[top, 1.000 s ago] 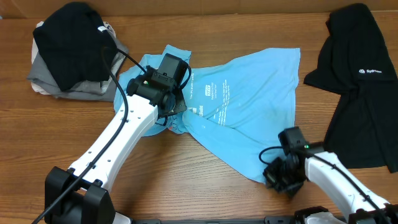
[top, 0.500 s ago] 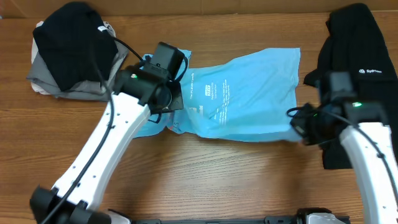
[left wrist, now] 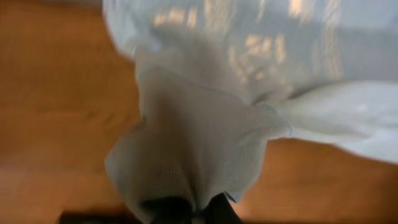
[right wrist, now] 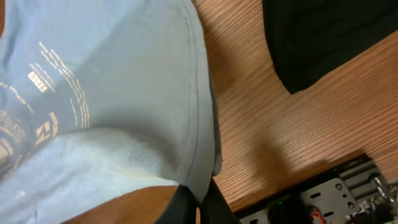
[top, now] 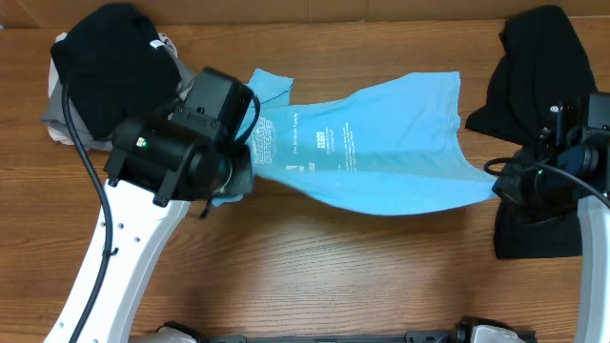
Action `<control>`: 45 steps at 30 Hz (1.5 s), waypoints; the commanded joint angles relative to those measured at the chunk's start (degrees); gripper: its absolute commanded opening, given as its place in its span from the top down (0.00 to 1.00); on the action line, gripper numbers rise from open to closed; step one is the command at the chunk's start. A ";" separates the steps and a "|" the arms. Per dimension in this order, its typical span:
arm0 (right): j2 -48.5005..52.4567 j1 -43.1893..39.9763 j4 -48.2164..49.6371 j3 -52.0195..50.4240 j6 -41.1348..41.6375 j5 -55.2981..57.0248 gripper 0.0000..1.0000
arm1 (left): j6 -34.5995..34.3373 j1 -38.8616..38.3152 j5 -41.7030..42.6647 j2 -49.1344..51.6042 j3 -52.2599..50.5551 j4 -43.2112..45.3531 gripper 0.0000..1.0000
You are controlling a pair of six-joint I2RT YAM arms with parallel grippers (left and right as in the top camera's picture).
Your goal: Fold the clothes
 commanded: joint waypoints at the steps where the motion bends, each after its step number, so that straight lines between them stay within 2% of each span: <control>1: -0.72 -0.26 0.35 1.53 -4.07 0.31 0.96 | -2.91 0.48 -0.31 -0.68 0.37 -3.87 0.96; 5: 0.13 -0.26 1.33 0.83 -5.31 0.35 0.96 | -7.30 0.48 -0.28 -0.94 -3.72 -3.82 0.96; 12: 3.72 -0.31 4.96 -1.01 -5.46 0.37 0.96 | -18.23 0.59 -7.98 -1.11 -14.88 -3.82 0.96; 16: 6.34 -1.97 5.62 -1.01 -6.78 0.35 0.96 | -22.01 1.51 -8.85 -1.11 -19.12 -3.85 0.96; 21: 9.14 -5.57 6.01 -1.05 -6.71 0.31 0.96 | -22.99 2.80 -10.58 -1.11 -20.06 -2.91 0.96; 26: 12.15 -6.10 8.81 -1.05 -6.73 -0.83 0.96 | -21.94 2.78 -12.41 -0.98 -20.09 5.77 0.96; 32: 16.74 -4.94 11.65 -1.05 -6.73 -2.05 0.96 | -18.51 2.75 -12.72 0.46 -21.27 12.07 0.96; 45: 27.58 -4.00 20.70 -1.05 -7.13 -3.56 0.96 | -18.18 3.06 -17.14 12.85 -26.99 26.29 0.96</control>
